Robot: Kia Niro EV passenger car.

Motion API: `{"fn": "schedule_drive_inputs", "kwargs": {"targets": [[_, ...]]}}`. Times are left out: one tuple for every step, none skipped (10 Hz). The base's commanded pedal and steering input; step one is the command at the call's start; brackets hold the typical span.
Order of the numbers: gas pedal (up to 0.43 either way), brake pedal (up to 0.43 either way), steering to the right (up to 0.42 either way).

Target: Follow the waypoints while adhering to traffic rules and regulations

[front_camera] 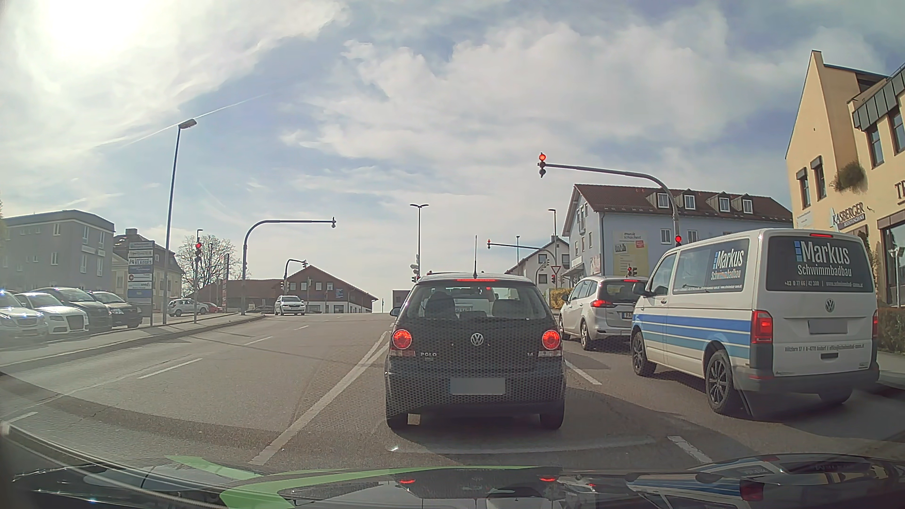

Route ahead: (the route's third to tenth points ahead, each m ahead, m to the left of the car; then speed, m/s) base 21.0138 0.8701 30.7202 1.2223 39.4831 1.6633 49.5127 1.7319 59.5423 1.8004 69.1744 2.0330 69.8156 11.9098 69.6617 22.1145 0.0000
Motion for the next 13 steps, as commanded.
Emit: {"fn": "schedule_drive_inputs", "kwargs": {"targets": [[0.000,0.341,-0.032],[0.000,0.341,-0.032],[0.000,0.341,-0.032],[0.000,0.341,-0.032],[0.000,0.341,-0.032],[0.000,0.341,-0.032],[0.000,0.341,-0.032],[0.000,0.341,-0.032],[0.000,0.341,-0.032],[0.000,0.341,-0.032],[0.000,0.341,-0.032],[0.000,0.341,-0.032],[0.000,0.341,-0.032]]}}
